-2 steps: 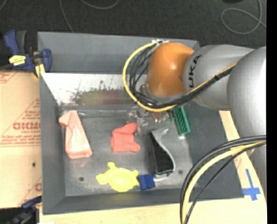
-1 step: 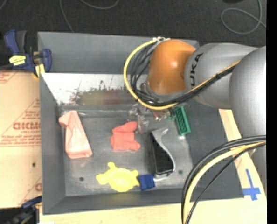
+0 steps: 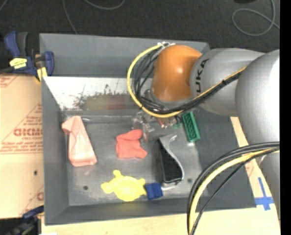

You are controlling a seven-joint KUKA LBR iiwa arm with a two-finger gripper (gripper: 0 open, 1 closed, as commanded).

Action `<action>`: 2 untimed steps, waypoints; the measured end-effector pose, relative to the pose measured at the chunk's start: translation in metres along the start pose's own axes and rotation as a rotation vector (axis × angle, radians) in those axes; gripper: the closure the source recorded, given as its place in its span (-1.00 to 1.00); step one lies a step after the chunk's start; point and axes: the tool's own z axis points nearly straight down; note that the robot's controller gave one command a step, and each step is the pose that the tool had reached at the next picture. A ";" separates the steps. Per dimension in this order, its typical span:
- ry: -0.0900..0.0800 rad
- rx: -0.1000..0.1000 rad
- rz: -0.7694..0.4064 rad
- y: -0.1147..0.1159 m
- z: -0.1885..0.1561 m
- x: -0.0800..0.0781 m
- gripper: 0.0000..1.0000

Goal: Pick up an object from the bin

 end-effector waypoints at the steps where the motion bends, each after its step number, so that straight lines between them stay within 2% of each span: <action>1: 0.001 -0.001 -0.014 0.001 0.009 -0.001 1.00; 2: 0.001 0.000 -0.022 -0.006 -0.019 0.001 1.00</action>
Offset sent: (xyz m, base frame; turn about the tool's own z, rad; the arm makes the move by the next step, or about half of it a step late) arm 0.0031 -0.0099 0.0391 -0.0295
